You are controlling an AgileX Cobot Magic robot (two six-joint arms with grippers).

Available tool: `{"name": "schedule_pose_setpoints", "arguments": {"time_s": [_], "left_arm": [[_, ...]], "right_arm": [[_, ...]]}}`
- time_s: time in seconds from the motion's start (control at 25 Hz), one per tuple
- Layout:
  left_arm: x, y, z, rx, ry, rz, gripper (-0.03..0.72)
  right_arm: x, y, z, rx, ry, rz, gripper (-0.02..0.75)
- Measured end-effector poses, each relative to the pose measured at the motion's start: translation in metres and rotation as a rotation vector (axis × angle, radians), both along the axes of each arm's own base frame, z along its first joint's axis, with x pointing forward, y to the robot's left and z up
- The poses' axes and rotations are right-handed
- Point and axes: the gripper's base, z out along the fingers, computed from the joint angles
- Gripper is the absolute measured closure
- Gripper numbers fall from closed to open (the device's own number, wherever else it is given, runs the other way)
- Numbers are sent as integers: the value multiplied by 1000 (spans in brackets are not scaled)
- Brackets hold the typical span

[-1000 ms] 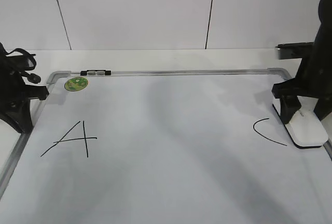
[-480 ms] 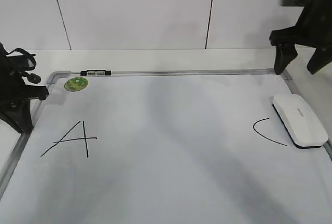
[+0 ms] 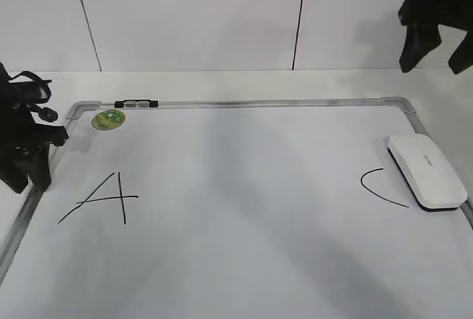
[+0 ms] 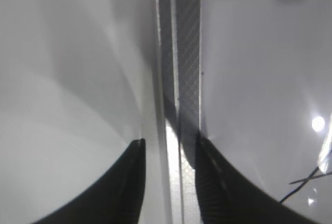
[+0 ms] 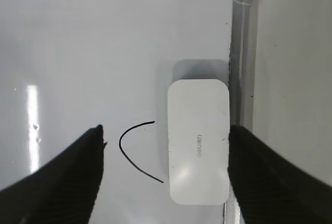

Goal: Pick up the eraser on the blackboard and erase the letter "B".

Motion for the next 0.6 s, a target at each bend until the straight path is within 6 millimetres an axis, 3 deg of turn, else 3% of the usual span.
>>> {"name": "schedule_pose_setpoints", "arguments": {"time_s": [0.08,0.2,0.4,0.6], "left_arm": [[0,1,0,8,4,-8,356],[1,1,9,19,12,-24,324],[4,0,56,17,-88,-38,329],[-12,1,107,14,-209,-40,337]], "right_arm": [[-6,0,11,4,-25,0,148],[-16,-1,28,7,-70,0,148],[-38,-1,60,34,-149,2,148],[-73,0,101,84,-262,9,148]]}}
